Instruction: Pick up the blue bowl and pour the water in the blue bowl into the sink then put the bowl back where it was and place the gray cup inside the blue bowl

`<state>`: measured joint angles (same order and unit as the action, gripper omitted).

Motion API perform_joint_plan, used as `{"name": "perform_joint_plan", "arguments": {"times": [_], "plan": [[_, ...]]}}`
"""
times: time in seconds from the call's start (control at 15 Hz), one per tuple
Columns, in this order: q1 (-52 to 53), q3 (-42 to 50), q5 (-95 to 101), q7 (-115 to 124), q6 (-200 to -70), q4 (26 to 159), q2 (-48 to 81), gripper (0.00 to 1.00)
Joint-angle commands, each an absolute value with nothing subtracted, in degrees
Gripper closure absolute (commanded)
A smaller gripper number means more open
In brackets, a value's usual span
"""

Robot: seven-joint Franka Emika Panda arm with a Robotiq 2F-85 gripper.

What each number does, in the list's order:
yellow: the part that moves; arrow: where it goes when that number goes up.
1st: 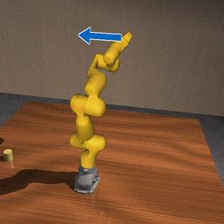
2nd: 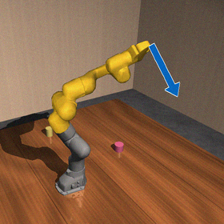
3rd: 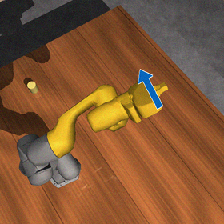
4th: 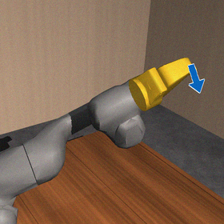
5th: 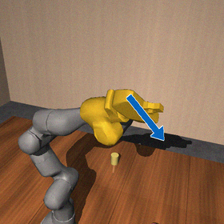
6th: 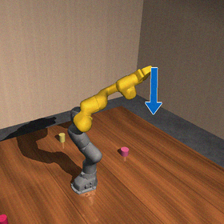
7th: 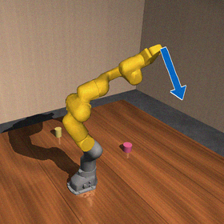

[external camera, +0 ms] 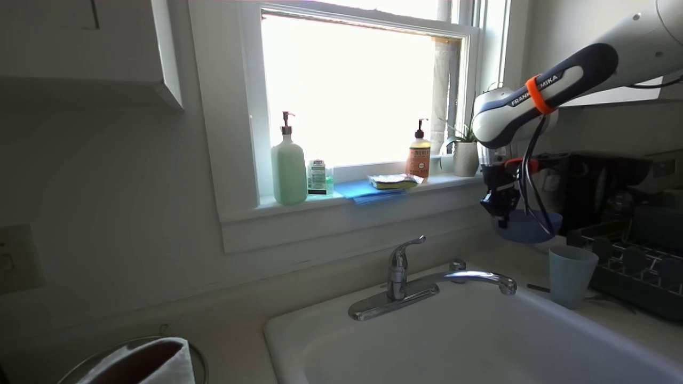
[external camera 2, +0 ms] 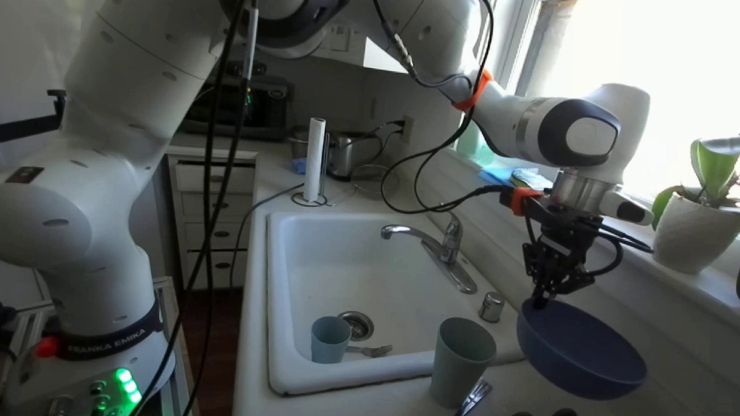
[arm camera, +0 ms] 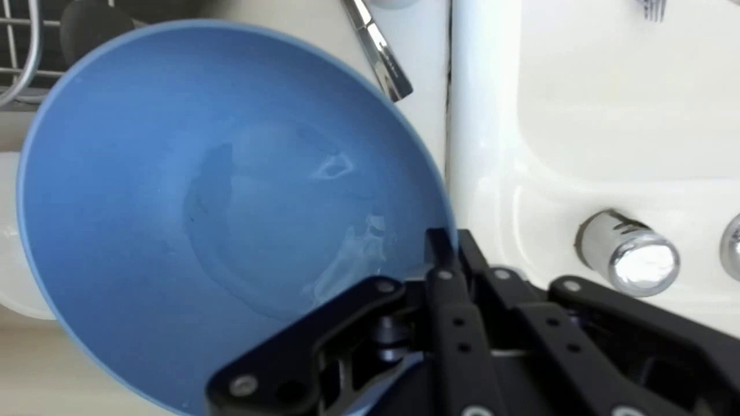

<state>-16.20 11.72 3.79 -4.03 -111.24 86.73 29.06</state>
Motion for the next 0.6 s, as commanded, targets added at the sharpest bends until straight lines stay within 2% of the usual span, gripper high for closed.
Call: {"name": "perform_joint_plan", "arguments": {"times": [0.0,0.33,0.53], "plan": [[-14.0,11.7,5.3,-1.2,-108.1,92.9,22.3,0.99],[-11.5,11.8,6.1,2.3,-111.5,100.1,14.4,0.99],[-12.2,11.5,4.4,1.9,-109.2,95.7,17.3,0.96]]}}
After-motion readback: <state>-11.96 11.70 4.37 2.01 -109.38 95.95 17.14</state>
